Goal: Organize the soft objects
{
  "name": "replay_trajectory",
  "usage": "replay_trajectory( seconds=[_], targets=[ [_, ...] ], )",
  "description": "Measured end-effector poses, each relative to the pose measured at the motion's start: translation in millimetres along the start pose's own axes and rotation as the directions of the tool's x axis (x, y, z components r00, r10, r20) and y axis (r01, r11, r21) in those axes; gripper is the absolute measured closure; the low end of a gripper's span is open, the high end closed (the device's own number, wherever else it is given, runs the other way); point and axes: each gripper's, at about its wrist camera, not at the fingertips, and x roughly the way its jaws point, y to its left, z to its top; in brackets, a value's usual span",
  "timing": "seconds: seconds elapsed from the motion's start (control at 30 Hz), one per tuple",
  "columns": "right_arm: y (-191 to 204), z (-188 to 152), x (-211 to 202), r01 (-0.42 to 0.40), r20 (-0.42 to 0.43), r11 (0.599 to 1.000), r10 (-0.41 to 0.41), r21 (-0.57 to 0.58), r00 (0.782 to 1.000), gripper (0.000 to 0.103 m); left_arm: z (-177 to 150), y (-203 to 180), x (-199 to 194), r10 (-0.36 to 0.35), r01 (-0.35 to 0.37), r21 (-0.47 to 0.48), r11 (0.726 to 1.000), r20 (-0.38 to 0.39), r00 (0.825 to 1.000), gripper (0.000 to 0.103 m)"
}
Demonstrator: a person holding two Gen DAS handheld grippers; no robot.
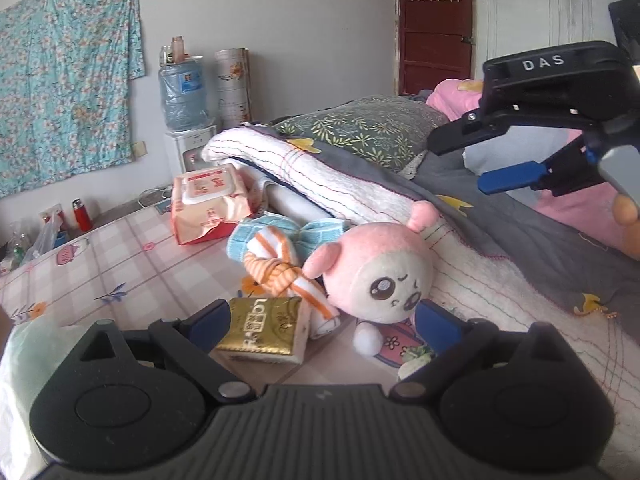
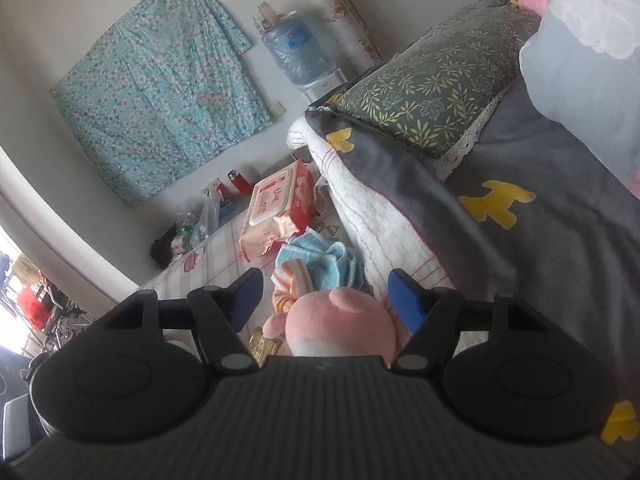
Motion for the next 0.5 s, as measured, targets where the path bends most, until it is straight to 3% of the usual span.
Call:
replay_trajectory(
  seconds=[0.2,0.5],
  targets=[
    [-17,8,33,0.01,-0.031,0.998,-0.008,0.063,0.999,0.048,9,-1,24,-0.053,0.053,-0.031,0.998,-0.001,0.999,0.004],
    [-24,-11,57,-0.019,-0.07,0.997,0.024,0.081,0.997,0.049,15,-9,59,-0.06,0.058,-0.055,0.997,-0.04,0.997,0.004]
  ],
)
